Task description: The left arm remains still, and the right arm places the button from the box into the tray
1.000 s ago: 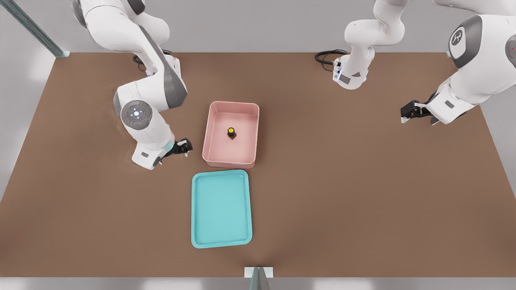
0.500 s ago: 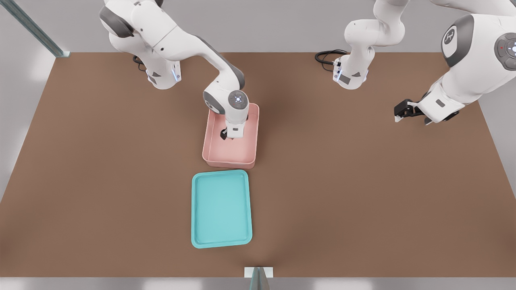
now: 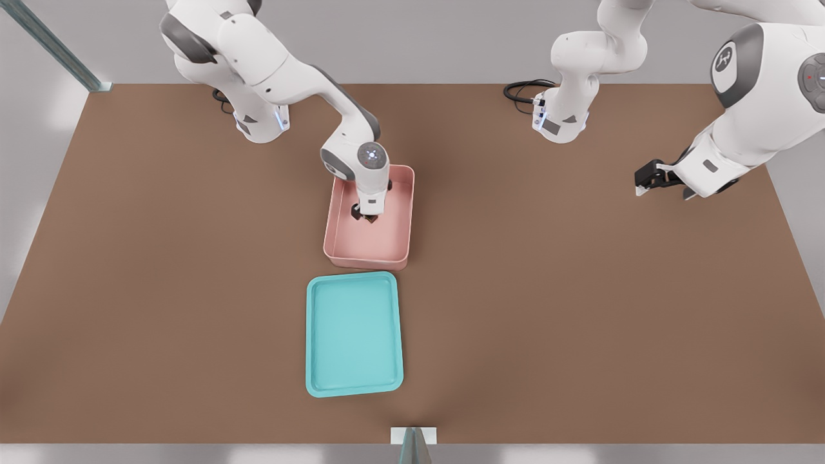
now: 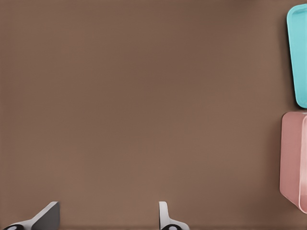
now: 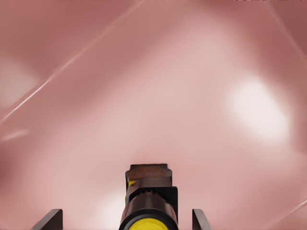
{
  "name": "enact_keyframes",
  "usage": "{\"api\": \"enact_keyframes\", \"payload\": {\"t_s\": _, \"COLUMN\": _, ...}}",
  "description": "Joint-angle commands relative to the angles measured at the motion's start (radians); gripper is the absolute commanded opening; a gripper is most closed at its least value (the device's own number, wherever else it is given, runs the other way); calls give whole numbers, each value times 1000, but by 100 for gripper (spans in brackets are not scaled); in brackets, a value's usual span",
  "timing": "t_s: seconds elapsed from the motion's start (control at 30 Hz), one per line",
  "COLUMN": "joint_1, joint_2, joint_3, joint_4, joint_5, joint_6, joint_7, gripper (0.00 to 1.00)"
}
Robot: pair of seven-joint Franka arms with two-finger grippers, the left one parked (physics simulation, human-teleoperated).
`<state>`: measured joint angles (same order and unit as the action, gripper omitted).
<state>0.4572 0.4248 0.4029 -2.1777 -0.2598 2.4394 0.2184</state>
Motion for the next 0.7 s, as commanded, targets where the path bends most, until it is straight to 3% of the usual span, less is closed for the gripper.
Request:
{"api": "enact_keyframes", "payload": {"t_s": 0.0, "joint_1": 0, "joint_2": 9, "joint_3": -1, "joint_4": -1, "joint_5": -7, "joint_6": 61, "joint_7": 27, "gripper": 100}}
{"api": "enact_keyframes", "payload": {"t_s": 0.13, "joint_1": 0, "joint_2": 26, "joint_3": -12, "joint_4": -1, "joint_5": -27, "joint_6": 90, "joint_7": 27, "gripper": 97}}
{"api": "enact_keyframes", "payload": {"t_s": 0.23, "joint_1": 0, "joint_2": 26, "joint_3": -12, "joint_4": -2, "joint_5": -27, "joint_6": 90, "joint_7": 27, "gripper": 70}}
{"api": "enact_keyframes", "payload": {"t_s": 0.37, "joint_1": -3, "joint_2": 32, "joint_3": -12, "joint_4": -2, "joint_5": -30, "joint_6": 89, "joint_7": 27, "gripper": 62}}
{"api": "enact_keyframes", "payload": {"t_s": 0.5, "joint_1": -3, "joint_2": 32, "joint_3": -12, "joint_4": -2, "joint_5": -30, "joint_6": 87, "joint_7": 27, "gripper": 45}}
{"api": "enact_keyframes", "payload": {"t_s": 0.67, "joint_1": -38, "joint_2": -6, "joint_3": -7, "joint_4": 13, "joint_5": -29, "joint_6": 20, "joint_7": 26, "gripper": 41}}
